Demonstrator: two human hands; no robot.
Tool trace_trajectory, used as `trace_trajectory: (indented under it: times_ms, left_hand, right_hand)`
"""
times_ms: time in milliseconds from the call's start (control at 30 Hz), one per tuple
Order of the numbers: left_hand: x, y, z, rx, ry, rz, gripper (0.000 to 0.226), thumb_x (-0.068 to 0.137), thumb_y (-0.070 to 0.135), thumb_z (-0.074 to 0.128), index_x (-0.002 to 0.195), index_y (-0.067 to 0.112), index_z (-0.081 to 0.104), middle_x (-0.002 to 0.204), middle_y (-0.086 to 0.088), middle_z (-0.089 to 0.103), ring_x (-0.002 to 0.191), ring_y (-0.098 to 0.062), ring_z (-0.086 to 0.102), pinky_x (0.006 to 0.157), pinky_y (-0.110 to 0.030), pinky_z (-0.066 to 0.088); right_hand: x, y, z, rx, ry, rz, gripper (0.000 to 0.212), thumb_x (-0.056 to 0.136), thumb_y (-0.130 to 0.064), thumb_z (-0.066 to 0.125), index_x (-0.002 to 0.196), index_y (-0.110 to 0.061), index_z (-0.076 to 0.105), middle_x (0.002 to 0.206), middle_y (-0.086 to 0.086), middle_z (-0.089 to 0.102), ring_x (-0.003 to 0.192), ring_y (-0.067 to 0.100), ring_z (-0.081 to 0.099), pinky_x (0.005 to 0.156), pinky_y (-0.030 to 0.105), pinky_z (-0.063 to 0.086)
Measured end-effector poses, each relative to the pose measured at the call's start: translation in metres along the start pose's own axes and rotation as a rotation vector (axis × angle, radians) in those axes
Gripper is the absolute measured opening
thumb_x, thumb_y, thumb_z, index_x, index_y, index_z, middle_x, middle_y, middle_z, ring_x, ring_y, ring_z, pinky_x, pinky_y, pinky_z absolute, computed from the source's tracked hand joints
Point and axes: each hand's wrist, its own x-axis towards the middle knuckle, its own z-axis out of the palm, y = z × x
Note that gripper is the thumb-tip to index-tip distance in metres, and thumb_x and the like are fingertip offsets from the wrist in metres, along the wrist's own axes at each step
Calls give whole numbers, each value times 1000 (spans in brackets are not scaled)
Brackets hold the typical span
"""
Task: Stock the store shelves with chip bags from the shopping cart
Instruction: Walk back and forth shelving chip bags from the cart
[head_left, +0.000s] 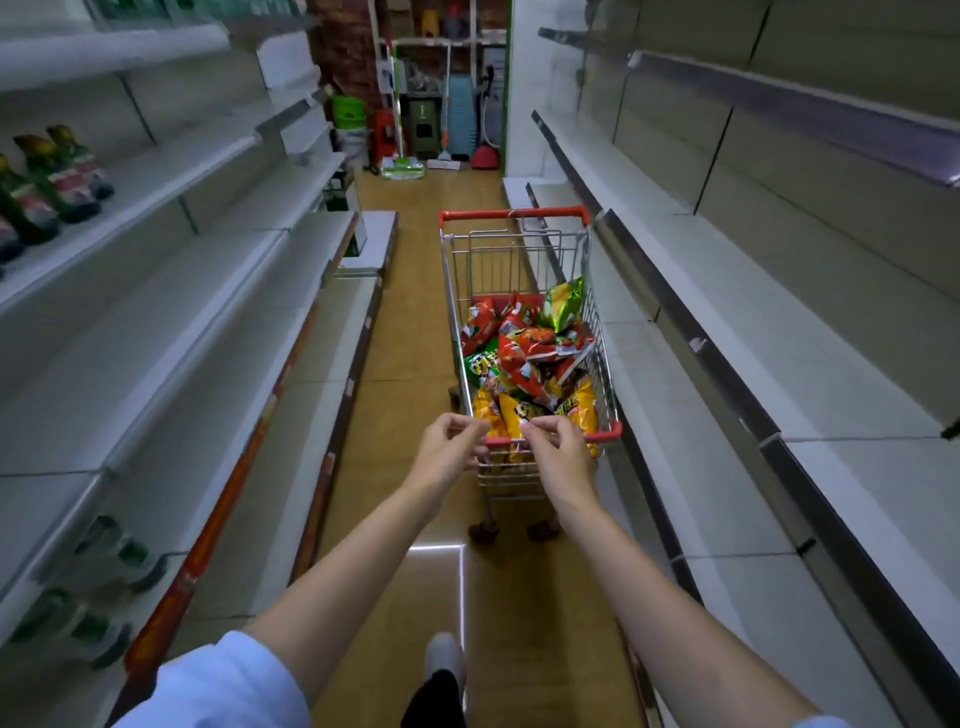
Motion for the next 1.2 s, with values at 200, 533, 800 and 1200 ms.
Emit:
trace_trajectory:
  times_ms: [200,533,800,1200]
  left_hand:
    - [141,11,3,-19,-98,-49,11,93,23,60,94,13,57,96,-7,63,89,-17,61,74,-27,50]
    - [309,15,6,33,-163,-160,15,95,23,58,96,8,55,88,-3,62,79,-12,59,66,-20,47]
    - [406,-10,36,81,-174,-333,19,95,26,58,100,8,53,89,-3,61,80,-15,60,71,-27,49]
    - [573,-18,93,130,-118,-489,23,94,31,59,101,11,52,101,-7,60,91,-19,61,84,-34,50]
  right_hand:
    - [128,-11,22,-34,67,54,17,95,-26,57,105,-12,59,120,10,54,91,8,52,62,10,37]
    - [265,-2,43,-73,107,211,22,95,-31,56,108,-14,59,121,5,53,98,10,49,63,13,34]
    - [370,44,54,-139,64,321,20,94,-29,58,106,-14,60,112,4,58,102,16,55,76,26,38]
    - [608,41,43,-421,-80,197,26,94,-27,59,114,-10,58,127,7,50,116,21,52,96,32,43]
